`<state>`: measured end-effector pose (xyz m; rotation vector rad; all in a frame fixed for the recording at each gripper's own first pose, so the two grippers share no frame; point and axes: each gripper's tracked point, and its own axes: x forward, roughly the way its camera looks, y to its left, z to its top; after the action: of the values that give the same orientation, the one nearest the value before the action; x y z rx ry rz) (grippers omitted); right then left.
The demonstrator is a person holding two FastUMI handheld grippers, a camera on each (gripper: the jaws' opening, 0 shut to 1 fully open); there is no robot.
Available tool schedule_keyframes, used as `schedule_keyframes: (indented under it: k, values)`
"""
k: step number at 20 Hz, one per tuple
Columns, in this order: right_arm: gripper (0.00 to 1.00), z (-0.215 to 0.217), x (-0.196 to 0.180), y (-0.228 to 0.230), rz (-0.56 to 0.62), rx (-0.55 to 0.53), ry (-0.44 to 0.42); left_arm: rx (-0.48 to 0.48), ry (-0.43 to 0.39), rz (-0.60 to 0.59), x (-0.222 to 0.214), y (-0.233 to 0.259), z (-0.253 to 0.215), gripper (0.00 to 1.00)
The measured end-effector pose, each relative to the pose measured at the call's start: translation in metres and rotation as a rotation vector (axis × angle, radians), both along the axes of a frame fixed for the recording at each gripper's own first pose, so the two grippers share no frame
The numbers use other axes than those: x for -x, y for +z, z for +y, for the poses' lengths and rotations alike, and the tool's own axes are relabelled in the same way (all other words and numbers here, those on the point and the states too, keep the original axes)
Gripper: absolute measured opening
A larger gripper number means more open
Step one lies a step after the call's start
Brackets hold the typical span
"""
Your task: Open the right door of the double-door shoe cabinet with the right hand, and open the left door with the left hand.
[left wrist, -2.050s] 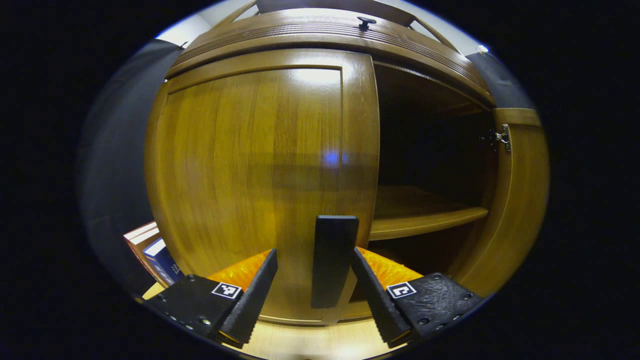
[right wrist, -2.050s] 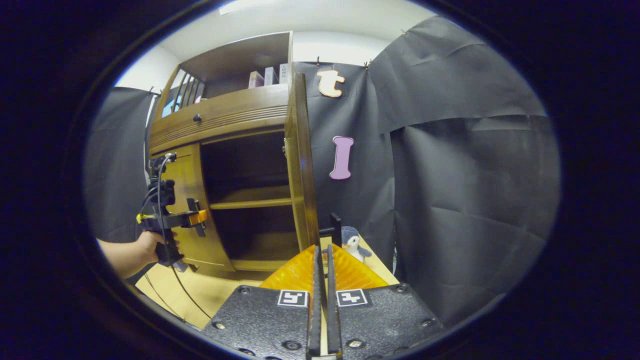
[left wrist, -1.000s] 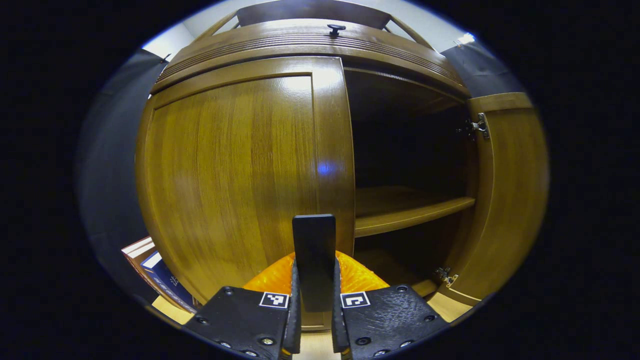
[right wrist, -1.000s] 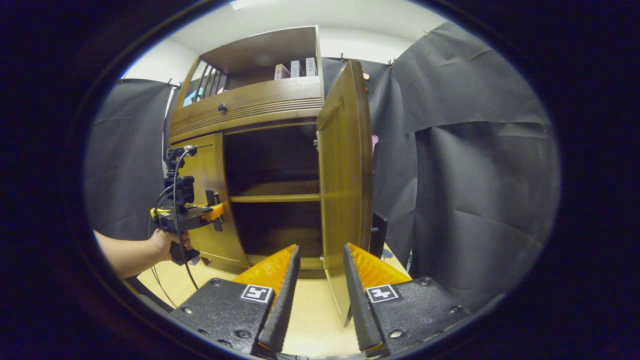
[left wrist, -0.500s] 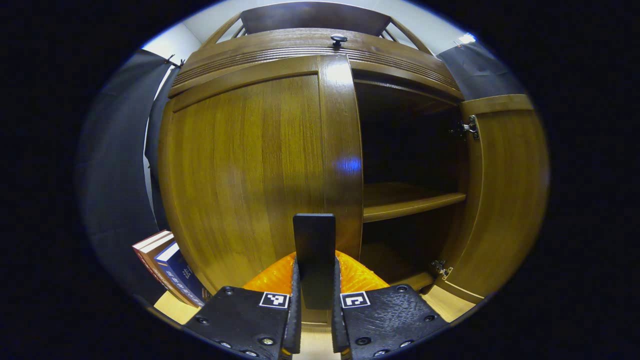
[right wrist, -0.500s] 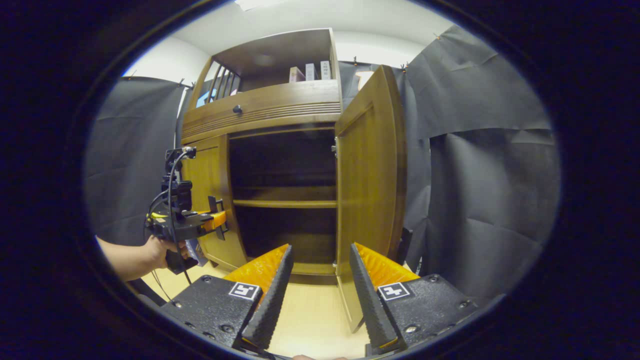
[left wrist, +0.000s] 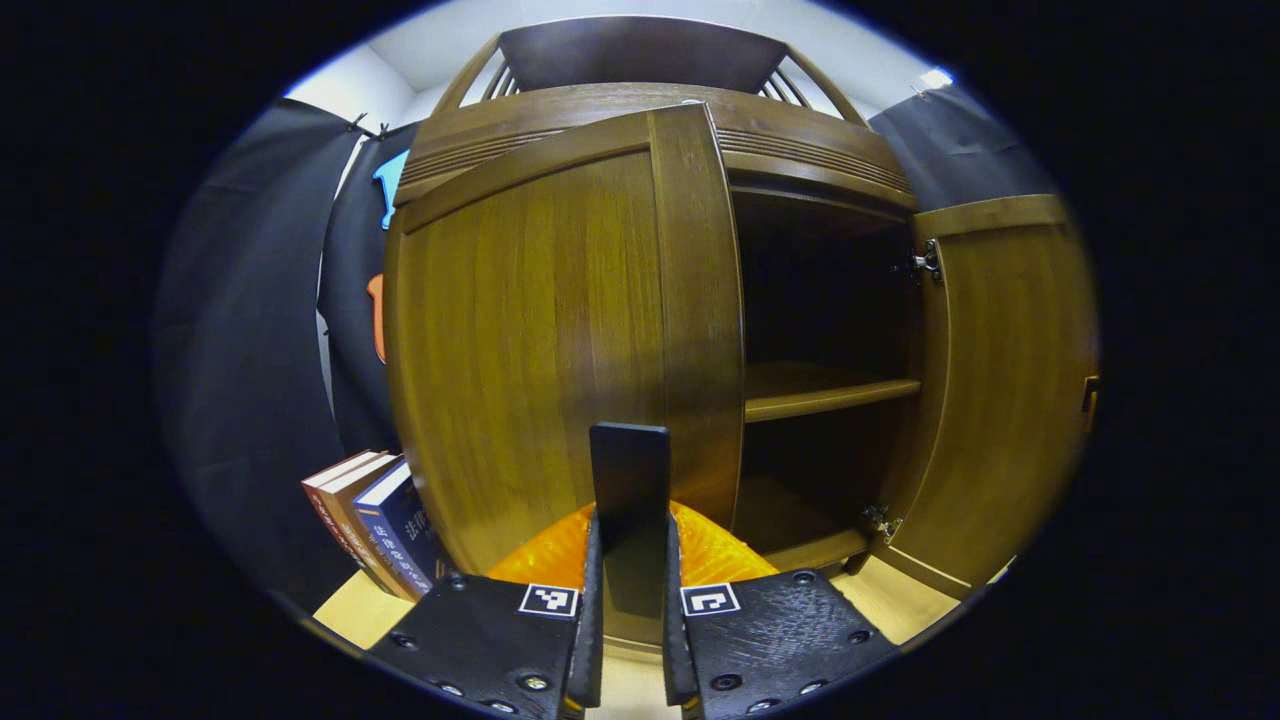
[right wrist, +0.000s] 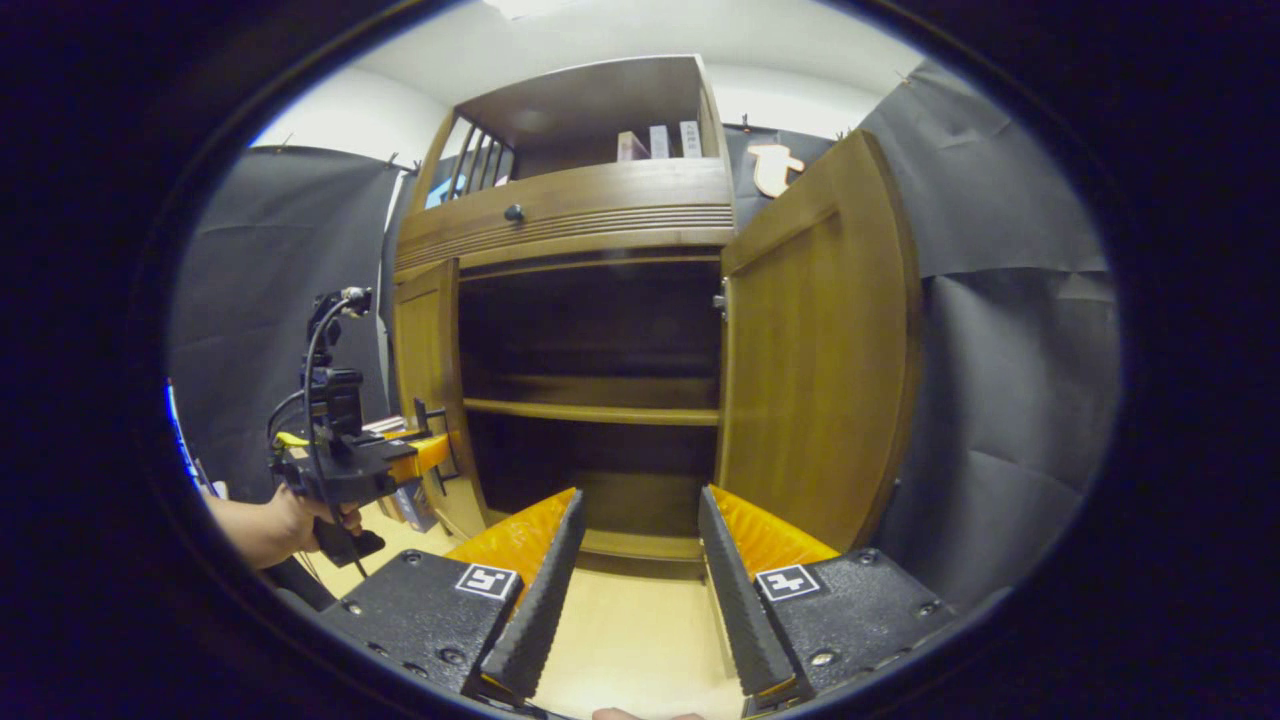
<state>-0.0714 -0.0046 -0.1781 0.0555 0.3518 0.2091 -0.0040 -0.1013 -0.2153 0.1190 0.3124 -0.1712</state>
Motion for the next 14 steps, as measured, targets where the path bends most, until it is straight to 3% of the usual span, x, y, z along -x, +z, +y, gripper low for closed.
schedule_keyframes:
  k: [11,14]
  values:
    - [0.73,0.040,-0.015,-0.009,0.014,-0.005,0.079,-0.037,0.102,-0.020,0.054,0.017,0.060,0.22]
    - [0.76,0.047,-0.018,-0.009,0.014,-0.004,0.090,-0.070,0.131,-0.029,0.064,0.021,0.079,0.22]
